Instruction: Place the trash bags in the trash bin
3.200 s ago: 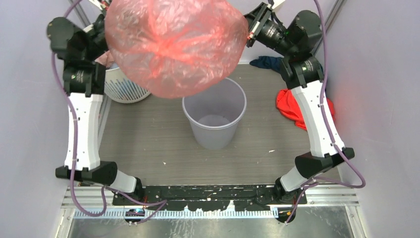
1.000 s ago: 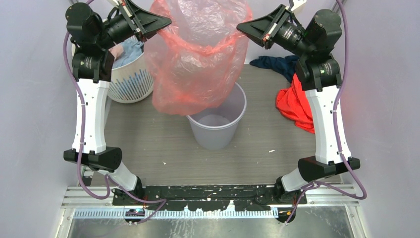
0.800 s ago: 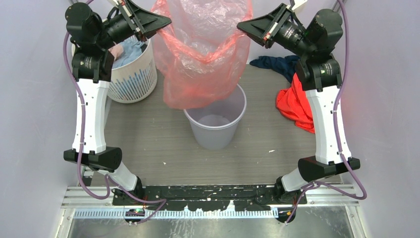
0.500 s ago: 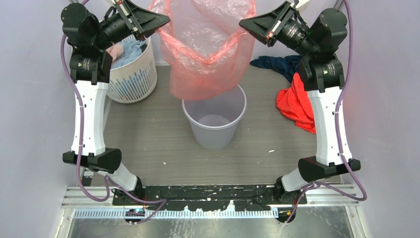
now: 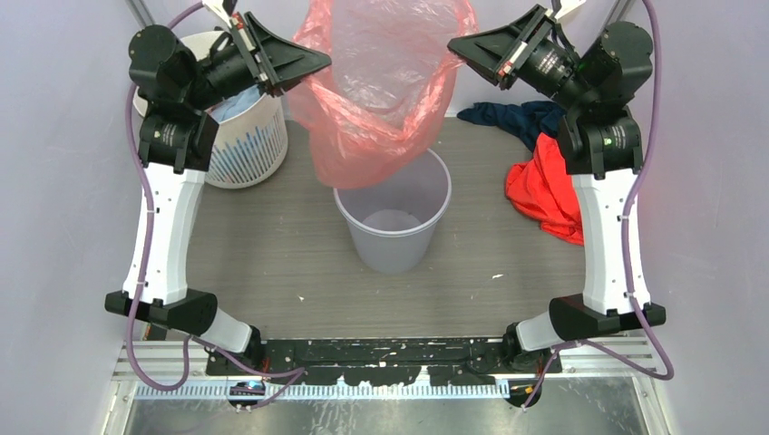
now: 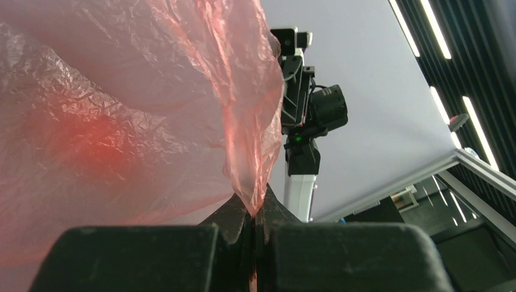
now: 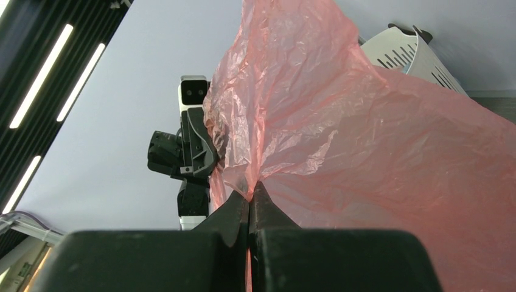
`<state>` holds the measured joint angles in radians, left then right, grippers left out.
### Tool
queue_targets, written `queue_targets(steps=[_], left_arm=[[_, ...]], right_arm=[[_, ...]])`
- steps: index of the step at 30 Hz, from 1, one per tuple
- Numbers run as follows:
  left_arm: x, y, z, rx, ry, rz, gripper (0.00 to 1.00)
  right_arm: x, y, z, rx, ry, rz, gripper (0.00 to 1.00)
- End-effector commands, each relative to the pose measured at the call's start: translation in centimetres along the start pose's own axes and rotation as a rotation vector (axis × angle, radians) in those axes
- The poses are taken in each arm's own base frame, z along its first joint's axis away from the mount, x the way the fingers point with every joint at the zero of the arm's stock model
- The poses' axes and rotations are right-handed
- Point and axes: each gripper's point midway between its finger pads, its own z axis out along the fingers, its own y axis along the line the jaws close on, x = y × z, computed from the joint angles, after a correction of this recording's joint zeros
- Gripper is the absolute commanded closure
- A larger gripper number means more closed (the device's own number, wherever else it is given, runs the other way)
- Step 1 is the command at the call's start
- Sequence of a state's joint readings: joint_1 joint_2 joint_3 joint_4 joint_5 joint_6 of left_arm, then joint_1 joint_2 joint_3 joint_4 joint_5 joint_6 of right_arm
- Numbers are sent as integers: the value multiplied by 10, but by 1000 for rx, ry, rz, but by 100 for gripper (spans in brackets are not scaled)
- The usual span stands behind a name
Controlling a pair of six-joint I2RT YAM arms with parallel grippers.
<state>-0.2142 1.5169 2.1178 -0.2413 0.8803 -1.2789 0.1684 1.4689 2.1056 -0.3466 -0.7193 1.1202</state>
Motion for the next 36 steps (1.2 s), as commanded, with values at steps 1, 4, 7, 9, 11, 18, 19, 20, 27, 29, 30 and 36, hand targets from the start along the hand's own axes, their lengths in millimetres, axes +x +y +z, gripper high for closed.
queue_targets(steps=[1,4,7,9,11,18,19,20,27,29,30,36], left_arm=[[22,-31,-2,70,28,75,100],[36,-30,2,64,55,75,100],[47,-32,6,72,76,71,100],[54,-34,8,73,90,71,100],[60,-34,10,69,102,70,100],[73,-28,10,52,115,65,100],[74,-28,9,48,115,67,100],[74,-26,8,43,115,67,100],[80,-13,4,-3,119,71,100],[79,-10,4,-18,120,81,100],[78,-9,5,-24,119,87,100],[70,-10,8,-16,110,107,100]], right_arm=[[8,39,-24,-75,2,-67,99],[13,33,-29,-53,11,-70,99],[17,26,-32,-34,18,-65,99],[20,24,-34,-30,26,-61,99],[21,23,-36,-25,25,-62,99],[28,15,-42,-6,31,-55,99],[29,14,-42,-7,31,-54,99],[30,13,-42,-6,35,-48,99],[30,10,-38,-23,38,-29,99],[27,11,-35,-35,38,-25,99],[25,11,-33,-39,38,-23,99],[13,16,-19,-88,43,1,99]])
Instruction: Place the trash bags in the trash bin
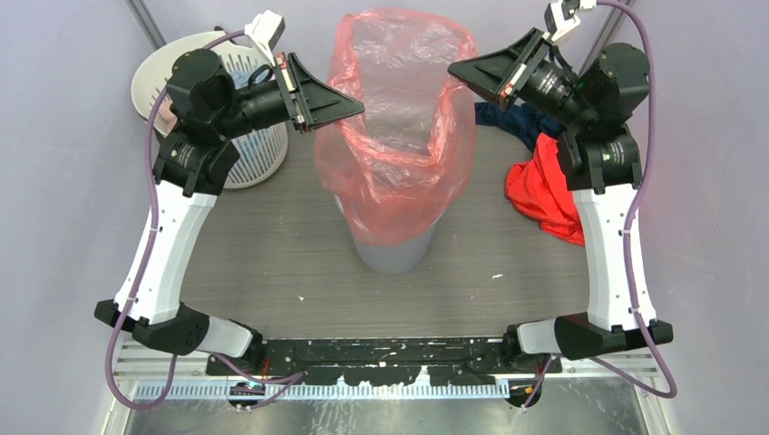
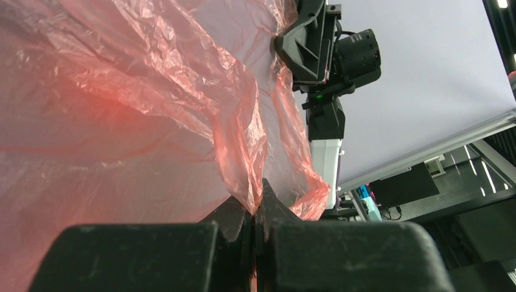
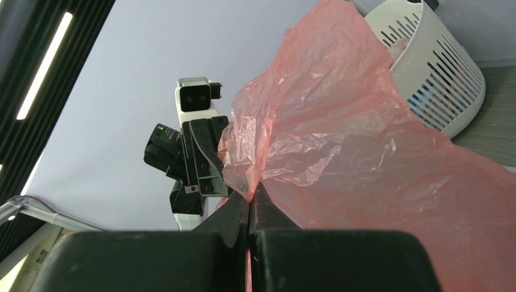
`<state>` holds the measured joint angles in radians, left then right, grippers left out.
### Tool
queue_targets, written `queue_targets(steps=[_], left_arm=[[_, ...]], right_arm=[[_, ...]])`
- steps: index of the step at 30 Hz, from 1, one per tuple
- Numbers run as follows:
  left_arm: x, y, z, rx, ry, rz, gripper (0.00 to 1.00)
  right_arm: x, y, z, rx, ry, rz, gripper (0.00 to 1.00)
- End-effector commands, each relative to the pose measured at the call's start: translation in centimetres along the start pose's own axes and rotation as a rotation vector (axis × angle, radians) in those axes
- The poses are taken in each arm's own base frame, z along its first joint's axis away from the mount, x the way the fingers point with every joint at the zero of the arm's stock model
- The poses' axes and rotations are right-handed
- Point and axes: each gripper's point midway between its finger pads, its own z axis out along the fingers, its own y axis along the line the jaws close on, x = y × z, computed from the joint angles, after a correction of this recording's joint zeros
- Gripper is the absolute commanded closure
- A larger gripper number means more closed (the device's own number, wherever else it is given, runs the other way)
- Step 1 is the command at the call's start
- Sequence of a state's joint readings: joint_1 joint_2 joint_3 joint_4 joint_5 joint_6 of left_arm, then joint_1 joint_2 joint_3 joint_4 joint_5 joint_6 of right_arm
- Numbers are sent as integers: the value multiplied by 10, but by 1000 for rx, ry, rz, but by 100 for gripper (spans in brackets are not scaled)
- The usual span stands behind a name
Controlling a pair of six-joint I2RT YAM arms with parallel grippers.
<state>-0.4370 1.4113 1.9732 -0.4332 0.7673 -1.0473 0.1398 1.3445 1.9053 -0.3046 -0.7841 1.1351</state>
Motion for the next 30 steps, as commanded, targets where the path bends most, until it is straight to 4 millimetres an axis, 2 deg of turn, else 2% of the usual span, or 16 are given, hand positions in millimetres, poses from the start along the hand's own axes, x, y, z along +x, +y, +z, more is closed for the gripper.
queue_targets(steps=[1,6,9,13,17,19,22,26,30], left_arm=[[-16,-18,-7,36,-44,86,100],[-35,-21,5,77,-52,98,100],[-38,-23,12,115,-40,85,100],[-28,-26,10,174,-36,76,100],[-8,-26,9,216,-1,60,100],[-2,-18,11,215,7,53,100],[1,-10,19,225,21,34,100],[2,-13,26,249,16,45,100],[4,-17,45,283,39,47,100]], right_arm=[[-11,26,5,-111,2,-23,99],[-20,28,14,-147,1,-21,99],[-18,27,13,-149,7,-20,99],[-3,25,1,-135,13,-26,99],[13,17,-10,-112,27,-30,99],[18,8,-11,-83,43,-37,99],[23,-4,-12,-34,62,-53,99],[26,-10,-15,-4,73,-85,99],[27,-18,-21,58,63,-125,99]])
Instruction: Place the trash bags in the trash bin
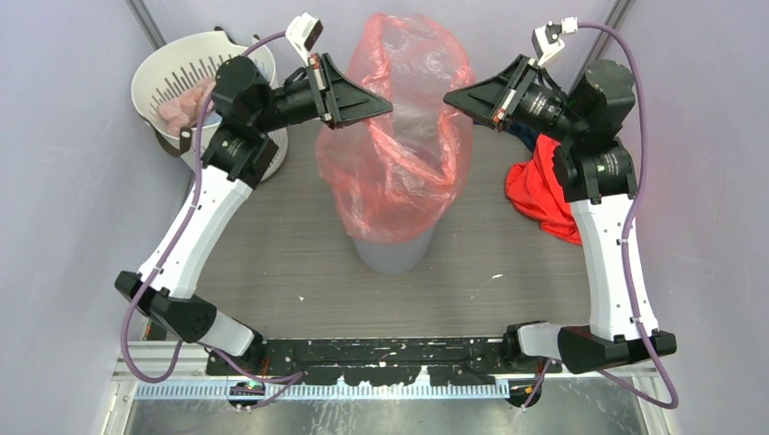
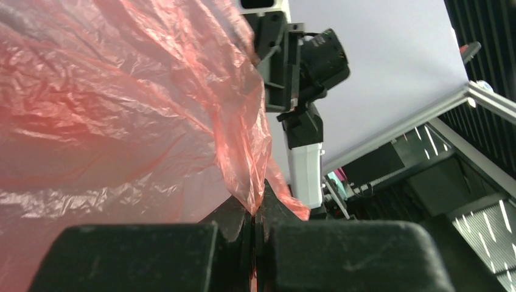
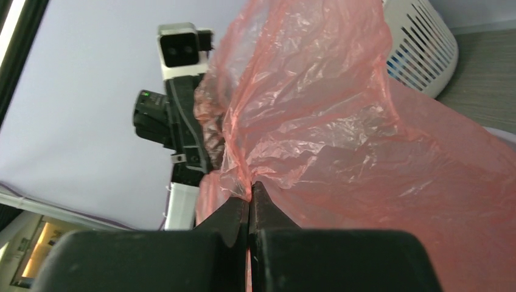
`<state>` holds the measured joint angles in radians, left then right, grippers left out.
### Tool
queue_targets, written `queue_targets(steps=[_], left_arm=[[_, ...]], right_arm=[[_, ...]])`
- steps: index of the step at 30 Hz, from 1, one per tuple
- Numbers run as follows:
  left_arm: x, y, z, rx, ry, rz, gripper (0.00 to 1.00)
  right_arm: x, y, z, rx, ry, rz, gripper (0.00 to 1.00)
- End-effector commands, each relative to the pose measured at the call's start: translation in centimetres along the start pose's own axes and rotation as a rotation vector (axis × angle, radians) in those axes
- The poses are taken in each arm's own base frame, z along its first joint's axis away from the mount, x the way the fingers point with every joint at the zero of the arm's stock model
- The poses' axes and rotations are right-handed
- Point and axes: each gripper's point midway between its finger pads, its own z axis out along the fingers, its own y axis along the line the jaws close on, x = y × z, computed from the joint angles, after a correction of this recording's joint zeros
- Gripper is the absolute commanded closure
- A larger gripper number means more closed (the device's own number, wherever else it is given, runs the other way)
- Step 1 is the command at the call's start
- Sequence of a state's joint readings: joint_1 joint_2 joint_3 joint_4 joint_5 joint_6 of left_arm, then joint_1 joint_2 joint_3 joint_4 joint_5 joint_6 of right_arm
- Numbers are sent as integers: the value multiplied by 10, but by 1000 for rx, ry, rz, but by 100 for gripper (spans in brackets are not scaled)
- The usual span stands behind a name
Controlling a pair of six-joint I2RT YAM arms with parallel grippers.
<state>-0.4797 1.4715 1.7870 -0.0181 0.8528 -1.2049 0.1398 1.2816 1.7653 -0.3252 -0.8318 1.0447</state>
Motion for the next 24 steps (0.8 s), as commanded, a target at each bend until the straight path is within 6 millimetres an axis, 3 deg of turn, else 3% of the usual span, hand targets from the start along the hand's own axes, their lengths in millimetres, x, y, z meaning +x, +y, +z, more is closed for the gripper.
queue_targets(steps=[1,7,11,16,24], left_arm=[[-6,-26,21,116,4,84,100],[6,-26,48,166,37,73,100],[16,-11,49,157,48,59,100],[15,-2,29,118,32,73,100],[0,-5,-29,39,-45,119,100]], right_arm=[[2,6,-13,38,-10,-102,99],[-3,-6,-17,101,-30,-119,99],[-5,-6,-19,110,-39,-137,99],[-12,-7,-14,105,-39,-137,99],[-12,-7,-10,84,-15,-127,99]])
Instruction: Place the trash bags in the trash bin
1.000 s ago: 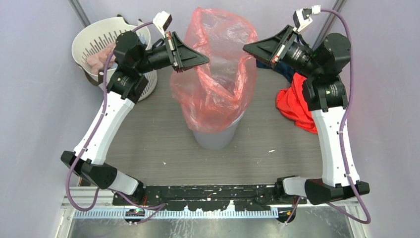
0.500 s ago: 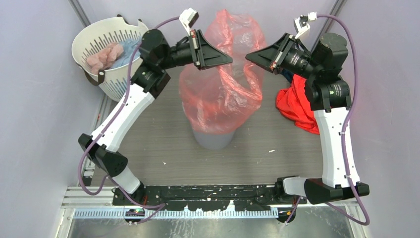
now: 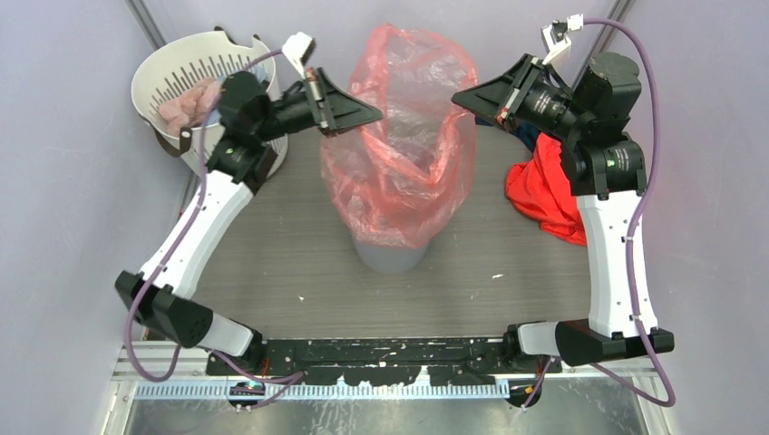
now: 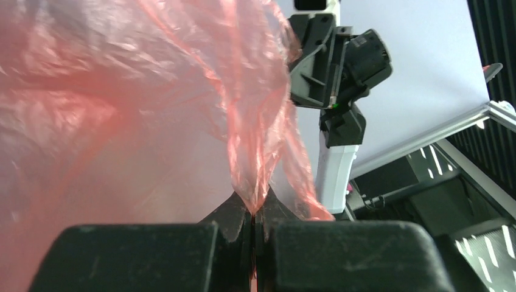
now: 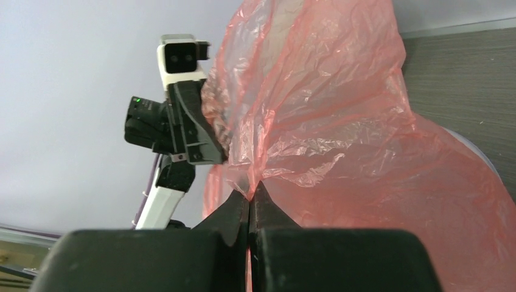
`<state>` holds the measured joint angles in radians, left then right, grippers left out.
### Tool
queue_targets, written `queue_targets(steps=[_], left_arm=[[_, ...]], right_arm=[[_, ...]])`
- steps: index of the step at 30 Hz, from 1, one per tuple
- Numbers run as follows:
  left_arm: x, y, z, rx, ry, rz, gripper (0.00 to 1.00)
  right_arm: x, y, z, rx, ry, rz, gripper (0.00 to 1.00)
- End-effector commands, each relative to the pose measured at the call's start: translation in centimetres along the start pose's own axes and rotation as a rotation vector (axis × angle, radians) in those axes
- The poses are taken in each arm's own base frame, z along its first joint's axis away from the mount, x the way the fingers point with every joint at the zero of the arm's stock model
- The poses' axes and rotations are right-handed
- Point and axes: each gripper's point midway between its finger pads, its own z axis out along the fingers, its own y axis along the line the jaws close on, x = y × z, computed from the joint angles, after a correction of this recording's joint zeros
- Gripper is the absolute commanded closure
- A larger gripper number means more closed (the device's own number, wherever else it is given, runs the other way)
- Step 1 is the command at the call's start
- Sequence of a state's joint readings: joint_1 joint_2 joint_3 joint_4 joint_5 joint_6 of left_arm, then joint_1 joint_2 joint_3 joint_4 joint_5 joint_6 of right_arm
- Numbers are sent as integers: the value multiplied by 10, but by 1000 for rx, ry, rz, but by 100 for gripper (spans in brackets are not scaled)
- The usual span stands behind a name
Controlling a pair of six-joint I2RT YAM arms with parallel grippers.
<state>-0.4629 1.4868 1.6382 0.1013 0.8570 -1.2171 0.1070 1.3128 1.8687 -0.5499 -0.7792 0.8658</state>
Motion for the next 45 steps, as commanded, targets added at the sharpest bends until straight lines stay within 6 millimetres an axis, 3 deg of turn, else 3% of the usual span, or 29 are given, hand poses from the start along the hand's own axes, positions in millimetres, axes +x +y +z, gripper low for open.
queue_targets(steps=[1,7,13,19,22,27,34,37,38,40,43,45], left_arm=[[-6,-55,-37,73,-56,164,100],[-12,-70,-37,105,-49,182,100],[-10,-81,-40,132,-40,198,100],[-15,-82,-35,191,-42,197,100],[-23,-91,-30,236,-44,203,100],[-28,-98,-27,279,-31,199,100],[-6,-92,-41,267,-25,184,100],[1,-88,-45,244,-18,189,100],[3,-88,-46,243,-15,189,100],[4,-88,-46,243,-12,189,100],[4,-89,-46,244,-4,187,100],[5,-90,-46,244,5,190,100]], right_arm=[[-6,18,-4,-62,-11,-58,99],[-10,34,-2,-134,0,-43,99],[1,45,-18,-95,45,-82,78],[5,57,-33,-65,52,-116,78],[2,50,-30,-40,41,-106,78],[-2,57,-35,-31,8,-109,58],[-1,74,-50,-16,4,-134,27],[-5,89,-54,-43,-15,-141,28],[-8,95,-54,-60,-23,-140,32],[-13,104,-52,-98,-30,-115,44],[-19,114,-48,-153,-29,-87,75],[-20,115,-46,-167,-22,-87,83]])
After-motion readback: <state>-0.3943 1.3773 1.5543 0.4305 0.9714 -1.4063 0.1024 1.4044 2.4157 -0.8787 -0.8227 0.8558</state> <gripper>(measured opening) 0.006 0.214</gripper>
